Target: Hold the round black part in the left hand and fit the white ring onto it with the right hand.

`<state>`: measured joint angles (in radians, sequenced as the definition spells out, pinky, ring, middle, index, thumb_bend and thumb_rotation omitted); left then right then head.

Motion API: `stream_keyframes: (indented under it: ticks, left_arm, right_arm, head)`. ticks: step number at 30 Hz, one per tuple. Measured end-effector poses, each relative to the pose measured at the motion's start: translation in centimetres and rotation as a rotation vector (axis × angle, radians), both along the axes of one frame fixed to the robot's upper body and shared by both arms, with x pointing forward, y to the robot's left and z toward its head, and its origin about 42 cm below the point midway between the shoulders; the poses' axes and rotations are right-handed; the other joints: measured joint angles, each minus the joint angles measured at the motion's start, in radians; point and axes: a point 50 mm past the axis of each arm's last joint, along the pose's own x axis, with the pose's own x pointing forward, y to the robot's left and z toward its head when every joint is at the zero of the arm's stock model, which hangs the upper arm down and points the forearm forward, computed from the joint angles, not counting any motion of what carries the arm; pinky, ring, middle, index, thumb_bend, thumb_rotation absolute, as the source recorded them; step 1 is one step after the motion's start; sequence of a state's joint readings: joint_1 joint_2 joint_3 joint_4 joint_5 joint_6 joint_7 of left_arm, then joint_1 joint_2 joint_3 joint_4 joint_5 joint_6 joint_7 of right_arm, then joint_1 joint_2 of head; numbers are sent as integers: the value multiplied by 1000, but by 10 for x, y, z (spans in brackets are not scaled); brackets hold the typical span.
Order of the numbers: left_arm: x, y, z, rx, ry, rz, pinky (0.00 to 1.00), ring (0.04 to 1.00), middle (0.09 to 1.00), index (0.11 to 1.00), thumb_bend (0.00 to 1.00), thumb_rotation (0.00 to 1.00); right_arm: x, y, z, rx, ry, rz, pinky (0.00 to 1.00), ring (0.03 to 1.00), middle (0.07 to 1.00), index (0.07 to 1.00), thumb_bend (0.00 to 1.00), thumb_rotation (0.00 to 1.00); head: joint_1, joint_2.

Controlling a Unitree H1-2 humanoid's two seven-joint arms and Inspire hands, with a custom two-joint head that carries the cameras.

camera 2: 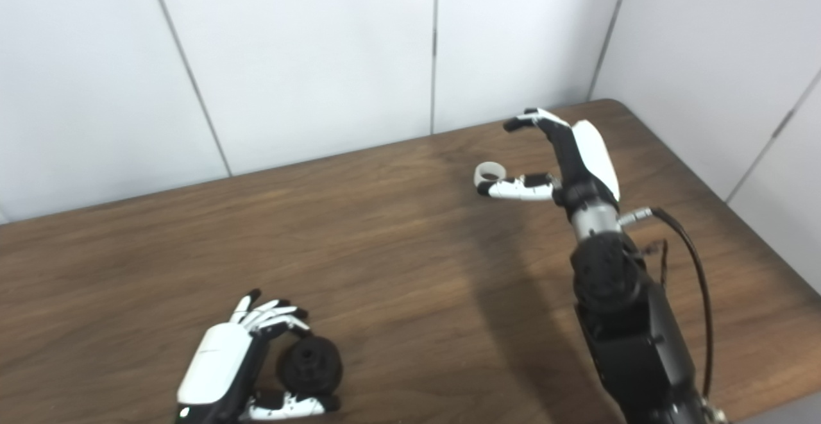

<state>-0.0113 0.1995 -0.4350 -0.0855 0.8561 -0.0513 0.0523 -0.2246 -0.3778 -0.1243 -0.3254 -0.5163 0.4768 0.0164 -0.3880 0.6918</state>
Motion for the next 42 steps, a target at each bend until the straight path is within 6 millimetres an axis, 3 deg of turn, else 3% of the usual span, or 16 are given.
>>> stream_keyframes:
  ticks: [5,10,17,22,31,42]
  left_arm:
    - [1,2,0,-2,1,-2,984,848,758,486,522,51]
    - [1,4,0,-10,9,-5,983,850,758,486,522,51]
    - [1,7,0,-8,6,-12,987,844,754,485,522,51]
    - [1,8,1,-8,5,-14,990,844,752,485,521,50]
    - [1,9,1,-8,6,-12,989,846,756,486,522,50]
    - [-1,10,1,-9,8,-11,978,847,755,486,522,50]
  right_arm:
    - [26,-11,2,-46,52,-26,832,942,911,676,874,152]
    - [50,-14,-7,-82,138,-33,864,960,932,694,871,192]
    - [79,-20,-18,-141,262,-32,981,1000,960,709,896,205]
    - [98,-19,-27,-165,362,-8,996,1000,965,731,916,243]
    - [119,-21,-32,-193,456,-32,998,1000,960,746,933,220]
    - [131,-12,-47,-185,519,-41,1000,1000,943,739,935,225]
  head:
    - [-26,-3]
    - [-41,-5]
    - [-54,-6]
    - [-49,-6]
    - [-49,-6]
    - [-37,-9]
